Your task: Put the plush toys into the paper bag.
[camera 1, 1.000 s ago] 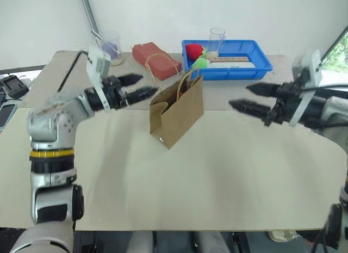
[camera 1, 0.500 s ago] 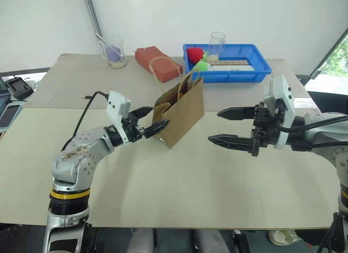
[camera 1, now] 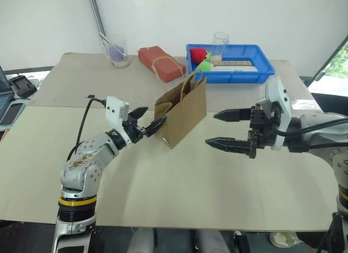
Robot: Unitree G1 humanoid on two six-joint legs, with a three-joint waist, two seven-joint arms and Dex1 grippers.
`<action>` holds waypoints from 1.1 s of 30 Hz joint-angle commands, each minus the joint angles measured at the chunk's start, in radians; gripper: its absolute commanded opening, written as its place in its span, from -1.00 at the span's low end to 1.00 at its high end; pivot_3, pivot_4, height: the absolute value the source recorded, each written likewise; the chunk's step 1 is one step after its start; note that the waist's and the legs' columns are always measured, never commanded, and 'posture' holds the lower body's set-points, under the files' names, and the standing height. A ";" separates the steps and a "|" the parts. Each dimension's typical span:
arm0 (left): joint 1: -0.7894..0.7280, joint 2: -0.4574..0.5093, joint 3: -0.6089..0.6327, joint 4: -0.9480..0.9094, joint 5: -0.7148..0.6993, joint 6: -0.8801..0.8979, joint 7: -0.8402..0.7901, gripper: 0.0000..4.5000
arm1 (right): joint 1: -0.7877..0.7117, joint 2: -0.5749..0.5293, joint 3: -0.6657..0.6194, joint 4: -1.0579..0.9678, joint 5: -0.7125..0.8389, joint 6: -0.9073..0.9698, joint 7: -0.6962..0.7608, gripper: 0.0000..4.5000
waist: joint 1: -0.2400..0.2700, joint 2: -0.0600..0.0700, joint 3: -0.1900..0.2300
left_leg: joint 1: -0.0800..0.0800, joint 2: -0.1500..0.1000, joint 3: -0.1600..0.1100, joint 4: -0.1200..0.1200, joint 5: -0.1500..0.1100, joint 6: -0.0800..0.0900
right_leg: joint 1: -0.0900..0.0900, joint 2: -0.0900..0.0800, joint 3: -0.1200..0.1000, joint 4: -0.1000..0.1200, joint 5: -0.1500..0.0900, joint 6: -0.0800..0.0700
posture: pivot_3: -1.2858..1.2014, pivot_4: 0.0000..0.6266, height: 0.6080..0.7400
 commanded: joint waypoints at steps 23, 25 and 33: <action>-0.086 -0.045 -0.117 0.154 0.131 -0.208 -0.021 -0.97 | 0.065 -0.016 -0.023 -0.055 -0.056 -0.099 -0.022 1.00 | 0.001 0.000 0.000 | 0.000 0.000 0.000 0.000 0.000 0.000 | 0.000 0.000 0.000 -0.001 0.000 0.000 | 0.03 -0.52 1.00; -0.105 -0.027 -0.105 0.180 0.119 -0.209 -0.058 -0.97 | 0.093 -0.022 -0.043 -0.067 -0.063 -0.103 -0.033 1.00 | 0.002 0.000 0.000 | 0.000 0.000 0.000 0.000 0.000 0.000 | 0.000 0.000 0.000 -0.001 0.000 0.000 | 0.03 -0.52 1.00; -0.242 0.096 -0.170 0.294 0.062 -0.213 -0.425 -0.97 | 0.395 -0.121 -0.276 -0.151 -0.192 -0.251 0.042 1.00 | 0.009 0.000 0.000 | -0.002 0.000 -0.001 -0.001 0.000 0.000 | 0.000 0.000 -0.001 -0.004 0.000 0.000 | 0.03 -0.52 1.00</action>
